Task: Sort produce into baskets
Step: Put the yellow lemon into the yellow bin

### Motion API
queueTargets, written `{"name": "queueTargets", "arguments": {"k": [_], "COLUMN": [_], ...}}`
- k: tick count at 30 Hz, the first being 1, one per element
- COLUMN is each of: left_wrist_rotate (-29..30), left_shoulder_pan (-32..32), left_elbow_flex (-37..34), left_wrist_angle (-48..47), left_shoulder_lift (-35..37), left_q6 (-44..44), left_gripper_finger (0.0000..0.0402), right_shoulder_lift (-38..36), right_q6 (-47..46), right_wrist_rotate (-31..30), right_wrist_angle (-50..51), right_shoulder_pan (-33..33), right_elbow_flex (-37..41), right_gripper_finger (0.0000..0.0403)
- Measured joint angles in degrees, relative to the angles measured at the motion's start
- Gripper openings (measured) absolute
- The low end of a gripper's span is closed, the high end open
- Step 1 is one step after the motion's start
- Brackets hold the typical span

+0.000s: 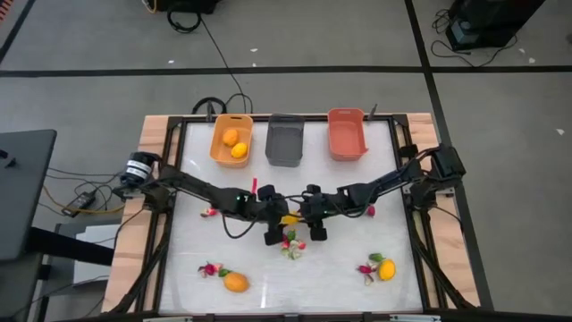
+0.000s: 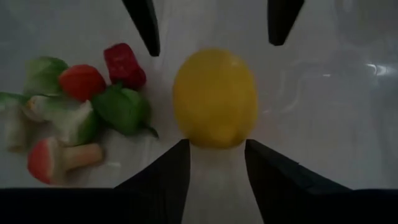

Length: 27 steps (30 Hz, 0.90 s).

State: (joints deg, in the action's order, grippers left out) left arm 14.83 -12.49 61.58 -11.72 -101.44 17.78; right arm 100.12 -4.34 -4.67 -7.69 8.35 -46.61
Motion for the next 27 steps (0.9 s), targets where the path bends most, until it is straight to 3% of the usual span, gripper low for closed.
{"name": "queueTargets", "arguments": {"k": [12,19,23,27], "left_wrist_rotate": [0.0,-1.4,-1.2,-1.0], "left_shoulder_pan": [0.1,0.9,2.0,2.4], "left_elbow_flex": [0.0,0.0,0.0,0.0], "left_wrist_angle": [1.2,6.6,6.3,6.1], "left_shoulder_lift": [-1.0,-6.8,-8.0,-8.0], "left_q6": [-1.1,-1.8,1.6,2.2], "left_gripper_finger": [0.0302,0.0300,0.0277,0.0225], "right_shoulder_lift": [0.0,-1.1,-2.0,-2.3], "right_q6": [-0.1,-5.5,-7.9,-9.5], "right_wrist_rotate": [0.1,-5.7,-7.6,-7.8], "right_wrist_angle": [-0.7,1.0,5.4,7.1], "right_shoulder_pan": [-0.3,-0.1,1.3,2.9], "right_elbow_flex": [0.0,0.0,0.0,0.0], "right_gripper_finger": [0.0166,0.0167,0.0167,0.0167]}}
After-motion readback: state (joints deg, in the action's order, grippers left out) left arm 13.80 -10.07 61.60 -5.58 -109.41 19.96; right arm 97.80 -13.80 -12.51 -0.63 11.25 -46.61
